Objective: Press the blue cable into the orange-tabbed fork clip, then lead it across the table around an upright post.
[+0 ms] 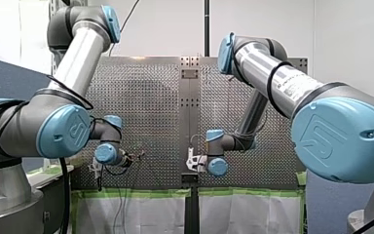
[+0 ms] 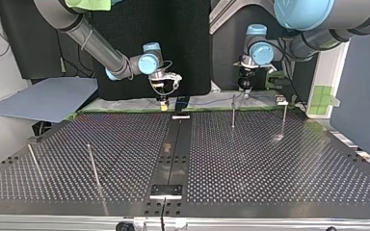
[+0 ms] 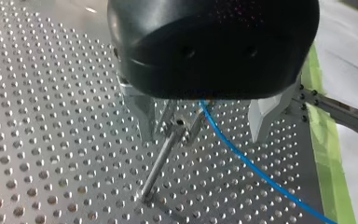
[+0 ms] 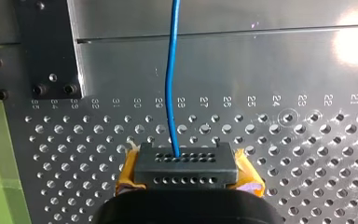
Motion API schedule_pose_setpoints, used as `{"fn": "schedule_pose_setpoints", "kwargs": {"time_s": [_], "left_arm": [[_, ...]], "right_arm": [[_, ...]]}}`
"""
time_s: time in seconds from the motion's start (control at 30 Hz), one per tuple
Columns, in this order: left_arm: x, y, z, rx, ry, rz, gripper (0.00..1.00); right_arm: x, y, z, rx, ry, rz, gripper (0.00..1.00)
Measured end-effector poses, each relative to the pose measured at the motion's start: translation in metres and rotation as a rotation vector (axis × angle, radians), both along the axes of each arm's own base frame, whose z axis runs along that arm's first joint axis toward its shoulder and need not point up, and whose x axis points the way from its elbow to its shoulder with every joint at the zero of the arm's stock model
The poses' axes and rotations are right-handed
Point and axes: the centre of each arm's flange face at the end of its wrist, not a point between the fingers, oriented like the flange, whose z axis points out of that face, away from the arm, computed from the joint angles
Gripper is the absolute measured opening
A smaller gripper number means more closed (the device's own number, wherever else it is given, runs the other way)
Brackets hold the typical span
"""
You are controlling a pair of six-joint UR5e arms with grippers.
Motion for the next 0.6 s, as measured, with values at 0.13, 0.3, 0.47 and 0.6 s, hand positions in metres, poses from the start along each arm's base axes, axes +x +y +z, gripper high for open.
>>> {"fn": "schedule_pose_setpoints", "kwargs": {"time_s": [0.13, 0.3, 0.47, 0.6], "left_arm": [[-0.003, -0.004, 0.002, 0.029, 0.010, -0.019, 1.00], [-0.004, -0.008, 0.003, 0.036, 0.011, -0.029, 1.00], [-0.004, -0.010, 0.003, 0.035, 0.001, -0.033, 1.00], [-0.002, -0.012, 0.005, 0.037, -0.016, -0.038, 1.00]], "right_arm": [[-0.001, -0.001, 0.000, 0.001, 0.000, -0.001, 0.00], [-0.001, -0.001, -0.001, 0.002, 0.002, -0.002, 0.00], [-0.002, -0.001, -0.001, 0.003, 0.002, -0.003, 0.00], [-0.002, -0.001, -0.001, 0.003, 0.002, -0.003, 0.00]]}}
